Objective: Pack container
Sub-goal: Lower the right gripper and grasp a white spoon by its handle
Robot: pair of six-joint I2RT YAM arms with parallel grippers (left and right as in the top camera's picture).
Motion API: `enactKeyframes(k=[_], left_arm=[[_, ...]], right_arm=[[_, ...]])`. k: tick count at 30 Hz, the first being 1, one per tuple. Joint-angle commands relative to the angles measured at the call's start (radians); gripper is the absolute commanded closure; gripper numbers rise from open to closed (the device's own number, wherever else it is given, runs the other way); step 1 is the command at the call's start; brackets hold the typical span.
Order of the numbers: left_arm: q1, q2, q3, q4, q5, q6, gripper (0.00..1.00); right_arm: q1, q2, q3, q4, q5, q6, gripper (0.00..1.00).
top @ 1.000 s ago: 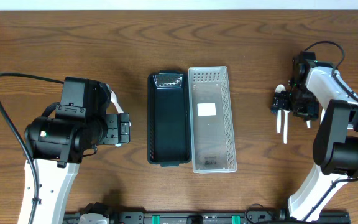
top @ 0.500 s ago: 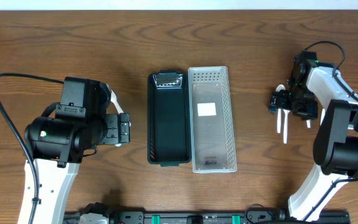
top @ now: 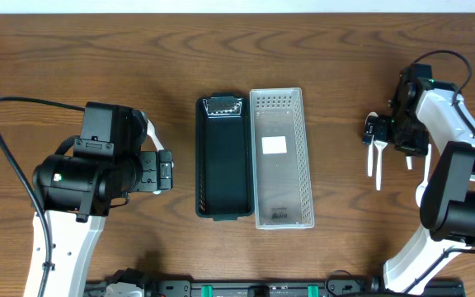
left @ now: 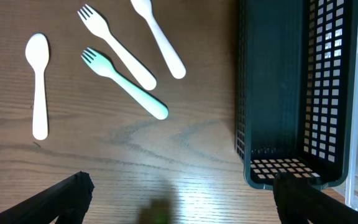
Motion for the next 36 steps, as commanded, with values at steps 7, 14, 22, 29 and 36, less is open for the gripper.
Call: enactKeyframes(k=[7,14,22,29,36], left_arm=[[0.001,0.005,-0.013,-0.003,-0.012,-0.005,0.05],[0.001,0.014,-0.013,-0.003,-0.012,-0.005,0.05],[0.001,0.019,-0.013,-0.003,-0.012,-0.005,0.05],[0.001,0.019,-0.013,-0.003,-0.012,-0.005,0.05],[0.001,0.019,-0.013,-0.003,-0.012,-0.005,0.05]], right_arm=[[-0.043,-0.018,-0.002,-0.014,0.018,0.029,0.01],[-0.043,-0.018,-0.029,0.002,0.018,0.030,0.01],[-0.043,-0.018,-0.082,0.038,0.017,0.042,0.06],[-0.043,-0.018,-0.130,0.077,0.014,0.042,0.06],[-0.043,-0.018,-0.134,0.089,0.011,0.042,0.19]])
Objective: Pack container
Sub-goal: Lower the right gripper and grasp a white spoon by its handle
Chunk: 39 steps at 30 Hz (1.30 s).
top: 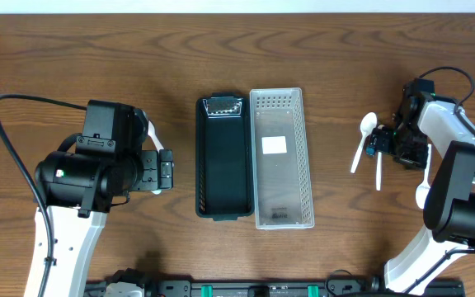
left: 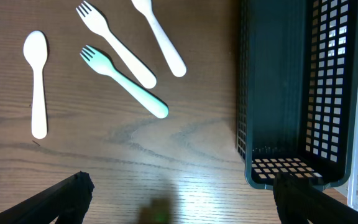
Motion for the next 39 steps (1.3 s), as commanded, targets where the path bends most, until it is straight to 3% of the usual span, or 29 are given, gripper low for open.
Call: enactKeyframes(k=[1,8,15,29,39], left_arm=[[0.001,0.005,-0.012,-0.003,-0.012,-0.005,0.05],[0.001,0.005,-0.012,-0.003,-0.012,-0.005,0.05],[0.001,0.005,-0.012,-0.003,-0.012,-0.005,0.05],[0.001,0.005,-0.012,-0.003,-0.012,-0.005,0.05],[0.001,0.005,-0.012,-0.003,-0.012,-0.005,0.05]], right_arm=[[-0.008,-0.010,-0.014,0.008,0.011,0.012,0.24],[-0.008,-0.010,-0.014,0.010,0.011,0.012,0.57],[-0.008,-0.010,-0.014,0.018,-0.012,0.012,0.71],[-0.008,-0.010,-0.014,0.027,-0.012,0.012,0.89],[-0.008,-0.010,-0.014,0.042,-0.012,0.012,0.83]])
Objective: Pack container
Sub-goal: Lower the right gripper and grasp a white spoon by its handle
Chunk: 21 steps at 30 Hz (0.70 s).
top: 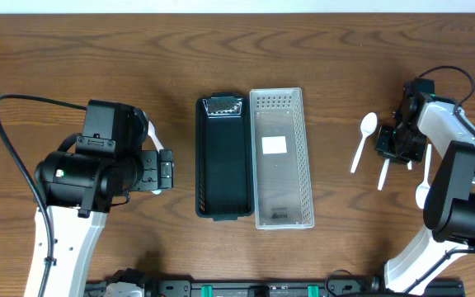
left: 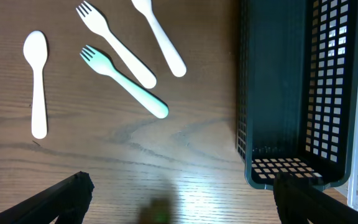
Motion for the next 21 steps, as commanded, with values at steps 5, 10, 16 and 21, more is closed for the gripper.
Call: enactKeyframes(k=[5,10,16,21], left_arm=[[0.001,0.005,-0.012,-0.003,-0.012,-0.004,0.05],[0.001,0.005,-0.012,-0.003,-0.012,-0.005,0.05],[0.001,0.005,-0.012,-0.003,-0.012,-0.005,0.05],[0.001,0.005,-0.012,-0.003,-0.012,-0.005,0.05]], right_arm=[[-0.008,-0.010,-0.008,0.006,-0.003,0.004,0.85],[-0.008,-0.010,-0.008,0.012,-0.003,0.004,0.93],[-0.008,-0.010,-0.008,0.014,-0.003,0.004,0.99],[-0.007,-0.011,-0.007,0.016,-0.004,0.004,0.99]])
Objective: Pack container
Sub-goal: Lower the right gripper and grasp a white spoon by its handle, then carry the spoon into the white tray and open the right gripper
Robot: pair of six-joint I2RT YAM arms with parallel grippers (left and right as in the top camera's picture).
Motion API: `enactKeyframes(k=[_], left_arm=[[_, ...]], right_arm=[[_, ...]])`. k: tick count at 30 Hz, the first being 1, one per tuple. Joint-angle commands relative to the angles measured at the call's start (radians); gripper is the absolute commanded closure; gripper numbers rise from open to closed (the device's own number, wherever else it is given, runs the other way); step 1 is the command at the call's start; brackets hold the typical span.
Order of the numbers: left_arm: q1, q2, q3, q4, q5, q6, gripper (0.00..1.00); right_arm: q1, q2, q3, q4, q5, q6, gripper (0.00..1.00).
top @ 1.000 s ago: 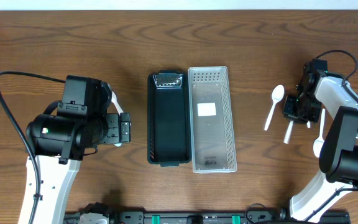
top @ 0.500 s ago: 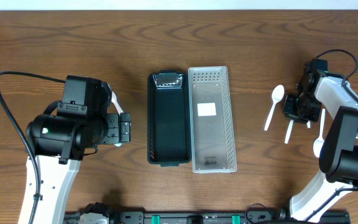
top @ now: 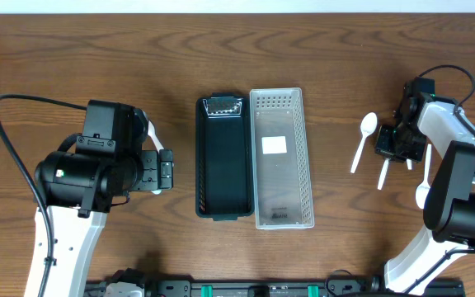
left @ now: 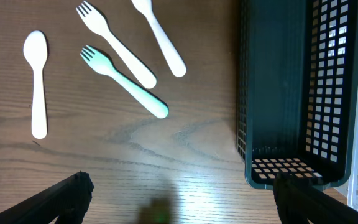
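A black mesh basket [top: 223, 157] and a clear basket [top: 283, 157] stand side by side at mid-table, both holding no cutlery. In the left wrist view a white spoon [left: 37, 84], a white fork [left: 117, 46], a mint fork [left: 124, 82] and another white utensil [left: 160, 37] lie left of the black basket [left: 291, 93]. My left gripper [left: 179, 202] hangs open above bare wood. My right gripper [top: 390, 142] sits at the top end of a white utensil [top: 383, 173], right of a slanted white spoon [top: 361, 142]; its jaws cannot be made out.
A third white utensil [top: 421, 195] lies partly under the right arm. From overhead the left arm hides most of the left-hand cutlery. Brown wooden table [top: 237, 49] all around; its far edge runs along the top of the overhead view.
First my right gripper was at the white spoon, which lay straight beside another utensil. Then the spoon lay slanted further left with the gripper to its right. Later the gripper was over the second utensil's top end, and it is there now. The left arm stayed still.
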Motion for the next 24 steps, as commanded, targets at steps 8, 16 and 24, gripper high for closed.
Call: enactKeyframes(k=[8,16,24], left_arm=[[0.001,0.005,-0.012,-0.003,-0.012,-0.005,0.05],[0.001,0.005,-0.012,0.002,-0.012,-0.005,0.05],[0.001,0.005,-0.012,0.005,-0.012,-0.005,0.05]], right_arm=[[0.057,-0.141,0.022,-0.032,-0.018,-0.013,0.99],[0.277,-0.477,0.042,-0.070,-0.092,-0.018,0.99],[0.570,-0.529,0.042,-0.038,-0.100,0.108,0.99]])
